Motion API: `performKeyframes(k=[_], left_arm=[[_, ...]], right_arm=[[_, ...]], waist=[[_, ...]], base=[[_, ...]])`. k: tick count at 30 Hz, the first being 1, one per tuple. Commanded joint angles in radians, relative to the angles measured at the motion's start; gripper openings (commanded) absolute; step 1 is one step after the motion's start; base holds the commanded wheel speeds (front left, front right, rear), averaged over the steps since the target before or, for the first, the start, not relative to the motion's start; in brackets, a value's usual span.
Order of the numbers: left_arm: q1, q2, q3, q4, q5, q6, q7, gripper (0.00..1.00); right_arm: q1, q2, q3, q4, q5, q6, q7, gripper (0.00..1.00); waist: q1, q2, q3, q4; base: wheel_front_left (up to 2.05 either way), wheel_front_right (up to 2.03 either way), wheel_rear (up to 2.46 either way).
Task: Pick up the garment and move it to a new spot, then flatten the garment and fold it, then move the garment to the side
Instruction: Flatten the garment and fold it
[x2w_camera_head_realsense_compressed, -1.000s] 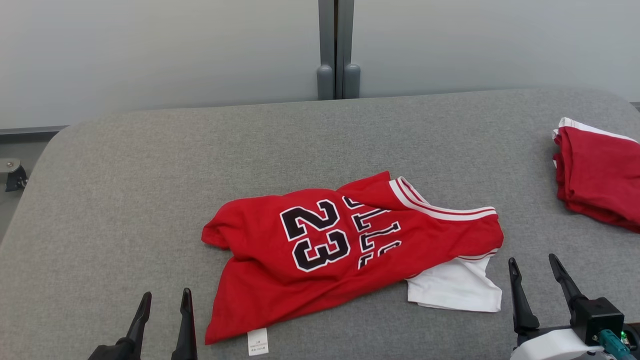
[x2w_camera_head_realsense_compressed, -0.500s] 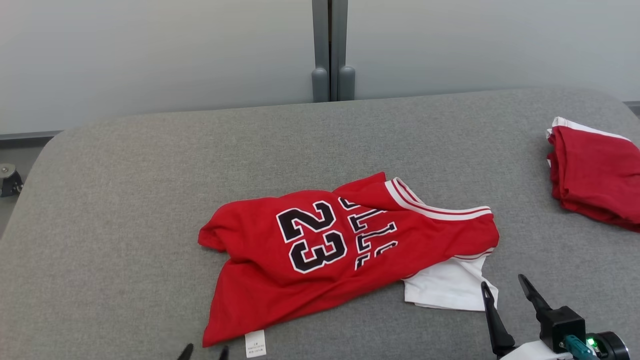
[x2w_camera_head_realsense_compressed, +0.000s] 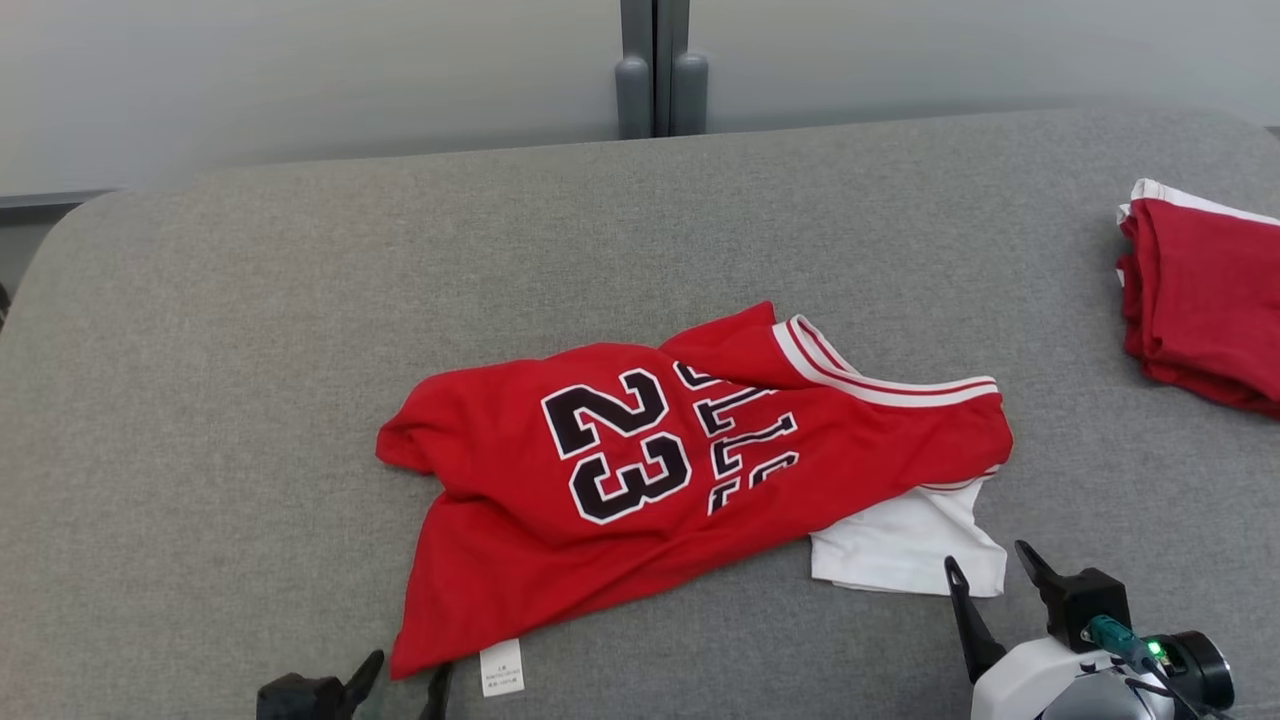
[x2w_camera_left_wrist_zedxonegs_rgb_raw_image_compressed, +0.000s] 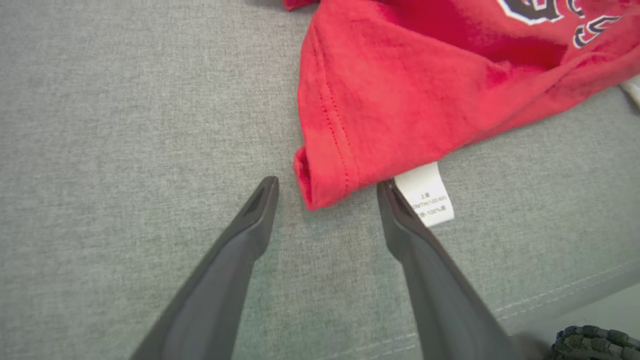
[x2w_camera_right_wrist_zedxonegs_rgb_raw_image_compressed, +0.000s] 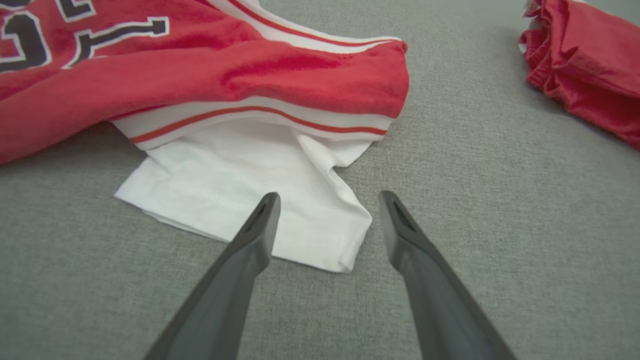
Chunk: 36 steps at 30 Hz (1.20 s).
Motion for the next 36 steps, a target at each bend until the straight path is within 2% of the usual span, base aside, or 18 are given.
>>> performKeyframes(k=[1,12,14,16,17,18,20,21,22,26,29,32,36], left_arm=[[-0.03,-0.001,-0.004,0.013,-0.009,0.001,-0.015,1.0],[-0.129,0.008,-0.071,0.115,-0.044,0.001,-0.076,1.0],[-0.138,0.01,-0.084,0.128,-0.055,0.001,-0.084,0.95],[-0.145,0.013,-0.099,0.139,-0.066,0.001,-0.09,0.78],[-0.147,0.014,-0.106,0.142,-0.07,0.001,-0.091,0.75],[-0.15,0.014,-0.117,0.144,-0.077,0.001,-0.094,0.65],[-0.156,0.018,-0.142,0.143,-0.092,0.001,-0.096,0.33],[-0.158,0.022,-0.149,0.143,-0.101,0.001,-0.098,0.0],[-0.161,0.028,-0.16,0.142,-0.109,0.001,-0.104,0.0],[-0.157,0.041,-0.195,0.129,-0.169,0.001,-0.079,0.0],[-0.128,0.06,-0.205,0.053,-0.273,0.0,-0.031,0.0],[-0.097,0.1,-0.203,-0.091,-0.397,0.0,0.036,0.0],[-0.055,0.196,-0.188,-0.362,-0.543,0.0,0.15,0.0]], right_arm=[[-0.02,-0.001,0.001,0.007,0.0,-0.002,0.007,1.0],[-0.064,0.009,0.008,0.061,0.017,-0.002,0.081,1.0],[-0.066,0.011,0.007,0.07,0.015,-0.002,0.1,1.0],[-0.061,0.013,0.004,0.08,0.02,-0.002,0.121,1.0],[-0.059,0.013,0.003,0.084,0.018,-0.002,0.129,1.0],[-0.056,0.014,0.001,0.09,0.023,-0.002,0.143,1.0],[-0.054,0.015,0.004,0.097,0.032,-0.002,0.162,1.0],[-0.052,0.016,0.011,0.104,0.047,-0.002,0.174,0.68],[-0.053,0.018,0.016,0.106,0.071,-0.002,0.175,0.0],[-0.064,0.021,0.025,0.086,0.176,-0.002,0.171,0.0],[-0.065,0.022,0.03,0.004,0.317,-0.001,0.173,0.0],[-0.048,0.004,0.021,-0.124,0.464,-0.001,0.212,0.0],[-0.017,-0.04,-0.038,-0.379,0.651,-0.001,0.29,0.0]], waist=[[0.0,0.0,0.029,-0.009],[0.0,0.0,0.086,0.003],[0.0,0.0,0.09,0.005],[0.0,0.0,0.091,0.007],[0.0,0.0,0.091,0.008],[0.0,0.0,0.091,0.009],[0.0,0.0,0.091,0.009],[0.0,0.0,0.089,0.009],[0.0,0.0,0.084,0.009],[0.0,0.0,0.054,0.005],[0.0,0.0,0.021,-0.003],[0.0,0.0,-0.008,-0.008],[0.0,0.0,-0.04,-0.011]], base=[[0.0,0.0,0.0],[0.0,0.0,0.0],[0.0,0.0,0.0],[0.0,0.0,0.0],[0.0,0.0,0.0],[0.0,0.0,0.0],[0.0,0.0,0.0],[0.0,0.0,0.0],[0.0,0.0,0.0],[0.0,0.0,0.0],[0.0,0.0,0.0],[0.0,0.0,0.0],[0.0,0.0,0.0]])
